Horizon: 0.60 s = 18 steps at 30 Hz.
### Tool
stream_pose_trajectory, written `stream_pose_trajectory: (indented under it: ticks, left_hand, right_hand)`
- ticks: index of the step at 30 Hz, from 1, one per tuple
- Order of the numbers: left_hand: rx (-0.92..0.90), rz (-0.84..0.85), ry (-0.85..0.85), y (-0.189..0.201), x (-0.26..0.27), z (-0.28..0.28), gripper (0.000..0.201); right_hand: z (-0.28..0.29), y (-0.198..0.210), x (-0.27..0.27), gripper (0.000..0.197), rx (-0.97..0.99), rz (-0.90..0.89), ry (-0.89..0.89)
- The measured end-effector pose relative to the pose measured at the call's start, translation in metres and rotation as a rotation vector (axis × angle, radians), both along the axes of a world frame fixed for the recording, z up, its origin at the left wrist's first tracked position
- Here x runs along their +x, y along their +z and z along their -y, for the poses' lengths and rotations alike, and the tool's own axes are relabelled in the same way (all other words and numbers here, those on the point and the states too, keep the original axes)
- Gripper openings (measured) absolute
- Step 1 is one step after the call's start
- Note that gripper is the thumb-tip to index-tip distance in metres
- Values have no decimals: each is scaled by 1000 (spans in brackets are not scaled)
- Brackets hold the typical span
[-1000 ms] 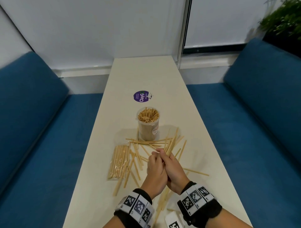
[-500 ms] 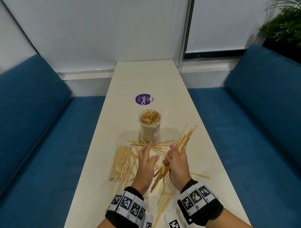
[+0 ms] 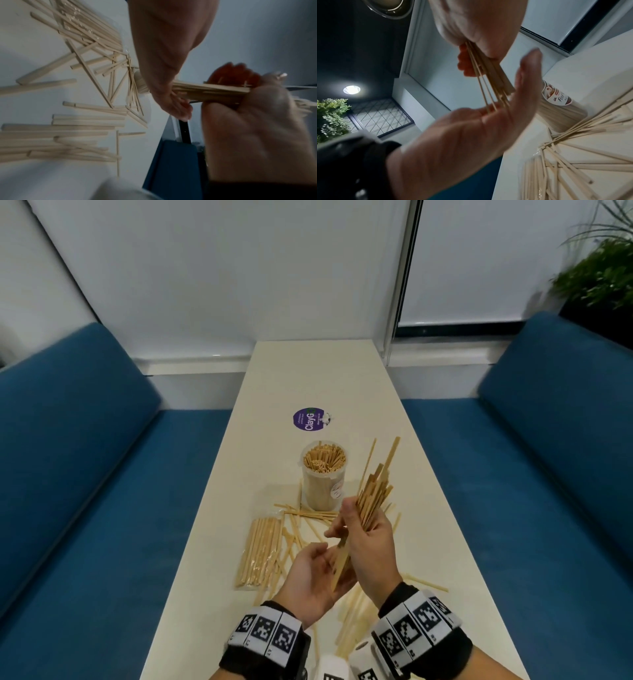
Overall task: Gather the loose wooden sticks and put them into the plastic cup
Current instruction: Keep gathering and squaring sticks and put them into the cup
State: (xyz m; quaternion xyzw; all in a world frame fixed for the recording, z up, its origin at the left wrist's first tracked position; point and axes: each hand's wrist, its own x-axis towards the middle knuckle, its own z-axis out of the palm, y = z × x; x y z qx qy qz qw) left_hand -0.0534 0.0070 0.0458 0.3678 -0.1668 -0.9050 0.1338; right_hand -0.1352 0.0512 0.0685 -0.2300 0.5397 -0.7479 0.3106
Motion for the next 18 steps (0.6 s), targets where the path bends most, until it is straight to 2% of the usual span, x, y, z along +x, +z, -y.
stream_pose_trajectory:
  ticks: [8, 14, 18]
  left_hand:
    - [39, 23, 31, 10, -1, 0, 41]
    - [29, 81, -1, 13, -1, 0, 31]
    - [-43, 76, -21, 15, -1, -1, 27]
  right_hand:
    - [-4, 4, -1, 20, 17, -33, 54]
    - [-3, 4, 2, 27, 16, 41, 46]
    - [-4, 6, 7, 32, 105, 45, 87]
